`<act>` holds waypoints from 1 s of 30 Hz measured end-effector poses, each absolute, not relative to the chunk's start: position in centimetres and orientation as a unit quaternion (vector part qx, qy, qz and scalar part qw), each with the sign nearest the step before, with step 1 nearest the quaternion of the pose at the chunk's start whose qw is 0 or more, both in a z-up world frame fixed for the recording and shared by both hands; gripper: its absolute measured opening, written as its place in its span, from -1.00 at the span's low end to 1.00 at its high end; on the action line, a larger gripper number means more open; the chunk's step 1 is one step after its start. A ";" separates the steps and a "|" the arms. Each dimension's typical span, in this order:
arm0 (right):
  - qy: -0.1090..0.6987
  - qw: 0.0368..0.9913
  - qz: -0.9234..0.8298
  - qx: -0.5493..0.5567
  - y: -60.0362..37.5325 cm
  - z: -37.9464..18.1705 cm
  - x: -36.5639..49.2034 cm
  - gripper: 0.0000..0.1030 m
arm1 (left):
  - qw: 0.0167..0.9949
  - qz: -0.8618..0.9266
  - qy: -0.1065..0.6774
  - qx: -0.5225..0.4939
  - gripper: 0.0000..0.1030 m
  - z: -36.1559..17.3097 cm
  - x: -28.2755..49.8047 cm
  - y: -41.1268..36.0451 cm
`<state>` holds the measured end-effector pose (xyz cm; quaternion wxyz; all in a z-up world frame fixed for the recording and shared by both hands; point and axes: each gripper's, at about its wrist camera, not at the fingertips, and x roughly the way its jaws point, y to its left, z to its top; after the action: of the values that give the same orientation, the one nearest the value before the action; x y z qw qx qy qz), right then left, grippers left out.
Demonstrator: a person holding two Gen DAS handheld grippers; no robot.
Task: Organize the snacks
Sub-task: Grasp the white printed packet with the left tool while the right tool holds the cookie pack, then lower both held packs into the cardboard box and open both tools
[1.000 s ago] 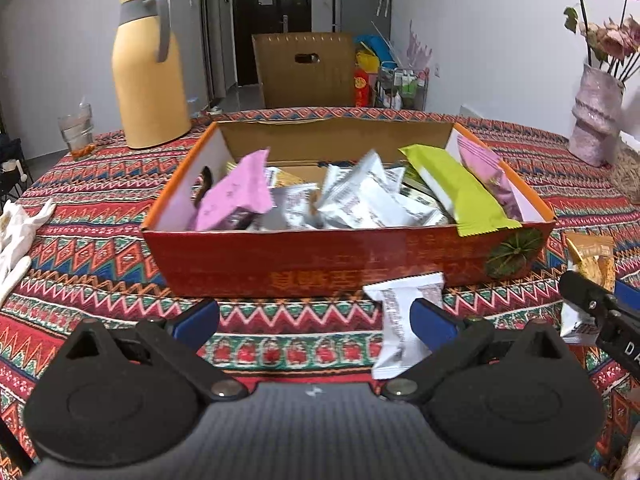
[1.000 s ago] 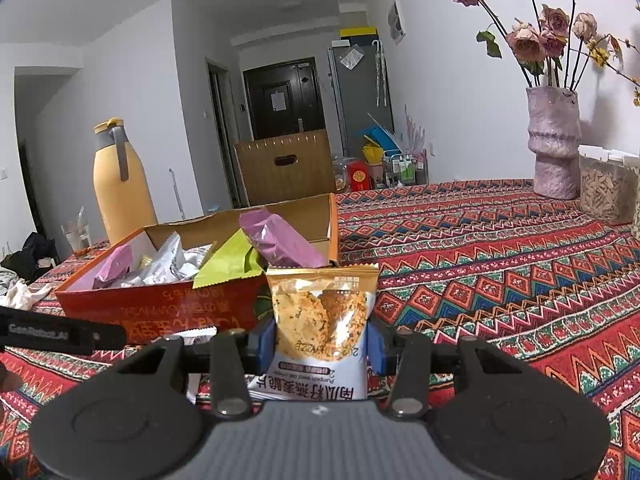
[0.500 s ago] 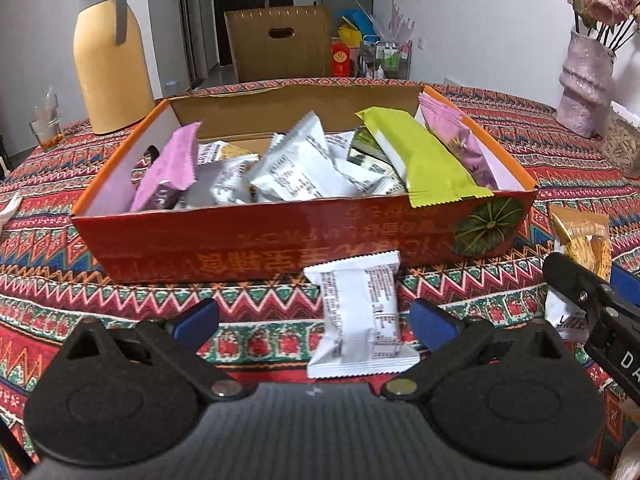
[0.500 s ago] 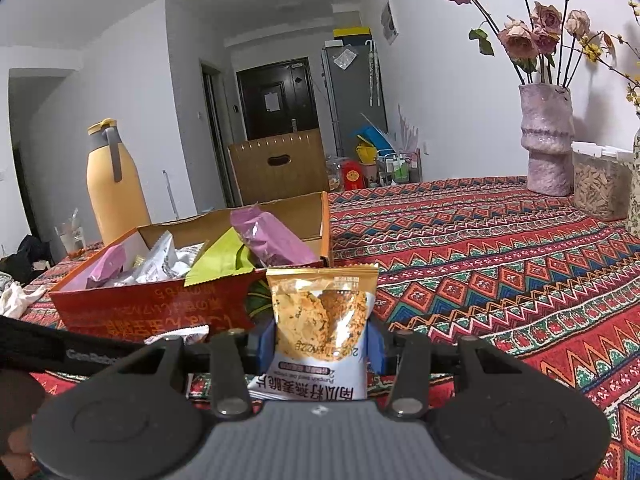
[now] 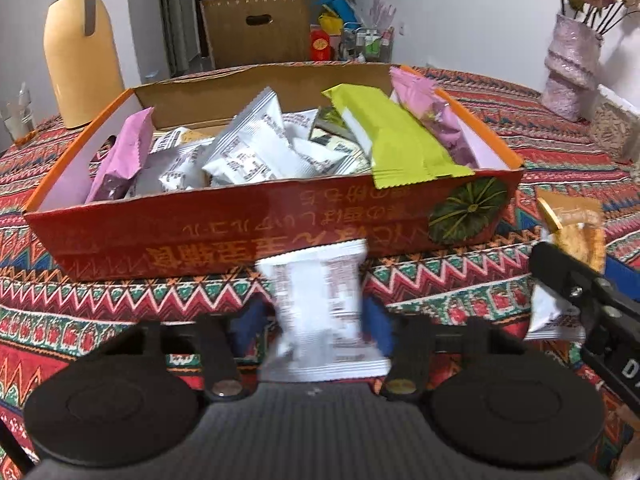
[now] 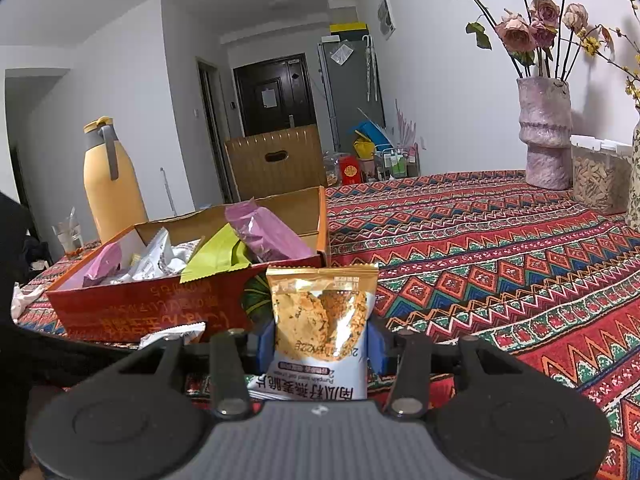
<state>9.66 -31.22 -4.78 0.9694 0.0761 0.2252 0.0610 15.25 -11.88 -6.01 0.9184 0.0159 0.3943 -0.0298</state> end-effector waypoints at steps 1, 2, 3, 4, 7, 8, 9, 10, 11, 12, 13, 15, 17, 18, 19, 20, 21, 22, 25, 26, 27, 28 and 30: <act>0.225 0.969 0.062 0.077 -31.3 -4.8 9.7 -0.13 | 0.918 -0.032 0.394 0.014 -0.16 -5.9 15.2 -11.8; 0.223 0.970 0.063 0.078 -31.3 -4.8 9.6 -0.13 | 0.919 -0.034 0.394 0.012 -0.20 -5.9 15.2 -11.8; 0.223 0.970 0.064 0.078 -31.3 -4.8 9.6 -0.13 | 0.919 -0.035 0.394 0.011 -0.20 -5.8 15.1 -11.8; 0.223 0.970 0.064 0.077 -31.3 -4.9 9.6 -0.13 | 0.919 -0.035 0.392 0.010 -0.20 -5.8 15.0 -11.7; 0.223 0.970 0.065 0.076 -31.3 -4.9 9.7 -0.13 | 0.921 -0.040 0.387 0.006 -0.20 -5.3 14.7 -11.3; 0.222 0.970 0.066 0.076 -31.2 -5.0 9.7 -0.13 | 0.922 -0.042 0.384 0.006 -0.20 -5.1 14.6 -11.3; 0.221 0.970 0.067 0.076 -31.2 -5.0 9.6 -0.13 | 0.924 -0.043 0.381 0.006 -0.20 -4.9 14.4 -11.3; 0.220 0.970 0.068 0.075 -31.2 -5.0 9.6 -0.13 | 0.925 -0.045 0.378 0.006 -0.20 -4.8 14.3 -11.2; 0.219 0.971 0.068 0.074 -31.2 -4.9 9.6 -0.13 | 0.926 -0.047 0.374 0.005 -0.20 -4.6 14.0 -11.1; 0.218 0.971 0.068 0.073 -31.1 -4.9 9.6 -0.13 | 0.927 -0.048 0.371 0.004 -0.20 -4.4 13.8 -11.0; 0.216 0.971 0.070 0.072 -31.0 -4.9 9.5 -0.13 | 0.928 -0.050 0.368 0.003 -0.20 -4.2 13.6 -10.8; 0.212 0.972 0.072 0.069 -30.8 -4.8 9.4 -0.13 | 0.931 -0.054 0.361 -0.001 -0.20 -3.8 13.1 -10.4; 0.208 0.973 0.075 0.065 -30.6 -4.7 9.2 -0.13 | 0.934 -0.059 0.352 -0.004 -0.20 -3.3 12.6 -10.0; 0.206 0.974 0.074 0.060 -30.4 -4.5 9.1 -0.13 | 0.936 -0.060 0.347 -0.006 -0.20 -2.9 12.4 -9.7; 0.203 0.975 0.073 0.057 -30.3 -4.3 9.1 -0.14 | 0.938 -0.062 0.341 -0.007 -0.20 -2.6 12.2 -9.5; 0.202 0.975 0.073 0.055 -30.1 -4.1 9.0 -0.13 | 0.940 -0.064 0.335 -0.009 -0.20 -2.3 11.9 -9.1; 0.199 0.976 0.072 0.054 -29.9 -3.7 9.0 -0.13 | 0.942 -0.064 0.330 -0.010 -0.21 -2.0 11.8 -8.9; 0.198 0.976 0.073 0.055 -29.8 -3.4 8.9 -0.13 | 0.943 -0.066 0.325 -0.013 -0.21 -1.7 11.7 -8.7; 0.186 0.978 0.075 0.049 -28.9 -2.1 8.9 -0.13 | 0.948 -0.068 0.310 -0.020 -0.20 -0.7 11.3 -7.7; 0.181 0.979 0.076 0.046 -28.5 -1.7 9.0 -0.13 | 0.950 -0.067 0.305 -0.023 -0.21 -0.4 11.2 -7.4; 0.178 0.980 0.077 0.043 -28.3 -1.3 9.0 -0.13 | 0.951 -0.066 0.299 -0.026 -0.21 0.0 11.2 -7.1; 0.174 0.981 0.078 0.040 -27.9 -0.9 9.1 -0.13 | 0.953 -0.066 0.295 -0.029 -0.21 0.3 11.3 -6.8; 0.165 0.982 0.080 0.036 -27.2 -0.1 9.3 -0.13 | 0.955 -0.065 0.286 -0.034 -0.20 0.9 11.3 -6.1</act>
<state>9.34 -27.16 -0.06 0.9823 0.0362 0.1653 0.0799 11.34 -6.11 0.94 0.9554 -0.0338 0.2861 -0.0651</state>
